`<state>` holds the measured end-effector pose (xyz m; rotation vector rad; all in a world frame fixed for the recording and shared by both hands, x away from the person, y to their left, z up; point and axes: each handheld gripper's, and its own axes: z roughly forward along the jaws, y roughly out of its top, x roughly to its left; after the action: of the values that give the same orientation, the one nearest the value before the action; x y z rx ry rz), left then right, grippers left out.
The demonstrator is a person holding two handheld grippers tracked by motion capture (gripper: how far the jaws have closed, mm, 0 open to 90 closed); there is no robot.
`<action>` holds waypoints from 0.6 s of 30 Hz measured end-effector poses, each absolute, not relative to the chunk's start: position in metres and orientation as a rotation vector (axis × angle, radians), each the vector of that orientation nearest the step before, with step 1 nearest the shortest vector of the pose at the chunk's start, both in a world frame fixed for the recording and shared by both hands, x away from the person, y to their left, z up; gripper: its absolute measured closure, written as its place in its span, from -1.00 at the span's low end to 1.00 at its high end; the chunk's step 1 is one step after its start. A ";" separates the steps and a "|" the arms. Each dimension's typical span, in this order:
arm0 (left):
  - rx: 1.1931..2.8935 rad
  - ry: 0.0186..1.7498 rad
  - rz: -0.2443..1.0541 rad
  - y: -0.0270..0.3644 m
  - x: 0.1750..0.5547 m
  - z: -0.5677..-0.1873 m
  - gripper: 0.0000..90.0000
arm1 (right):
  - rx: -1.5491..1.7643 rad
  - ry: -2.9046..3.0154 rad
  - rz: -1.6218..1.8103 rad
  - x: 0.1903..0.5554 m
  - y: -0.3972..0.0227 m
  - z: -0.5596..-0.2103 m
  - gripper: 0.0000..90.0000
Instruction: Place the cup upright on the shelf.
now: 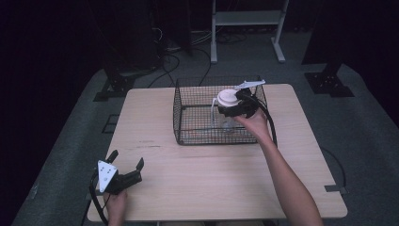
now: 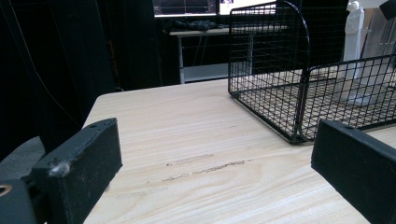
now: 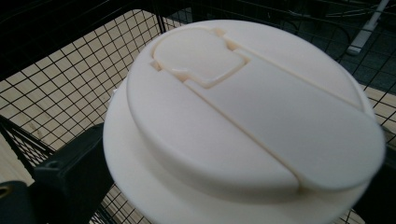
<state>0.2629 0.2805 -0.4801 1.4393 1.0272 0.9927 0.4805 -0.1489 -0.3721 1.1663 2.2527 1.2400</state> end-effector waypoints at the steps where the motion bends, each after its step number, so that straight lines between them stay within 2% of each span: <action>1: 1.439 1.028 0.993 0.280 0.263 -0.480 -0.98 | 1.165 2.248 1.239 0.480 -0.149 -0.372 -0.97; 18: 1.442 1.024 0.996 0.280 0.263 -0.480 -0.98 | 1.132 2.144 1.309 0.468 -0.158 -0.357 -0.97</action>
<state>0.2625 0.2799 -0.4801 1.4417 1.0240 0.9960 0.4683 -0.1579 -0.3569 1.1323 2.1439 1.3087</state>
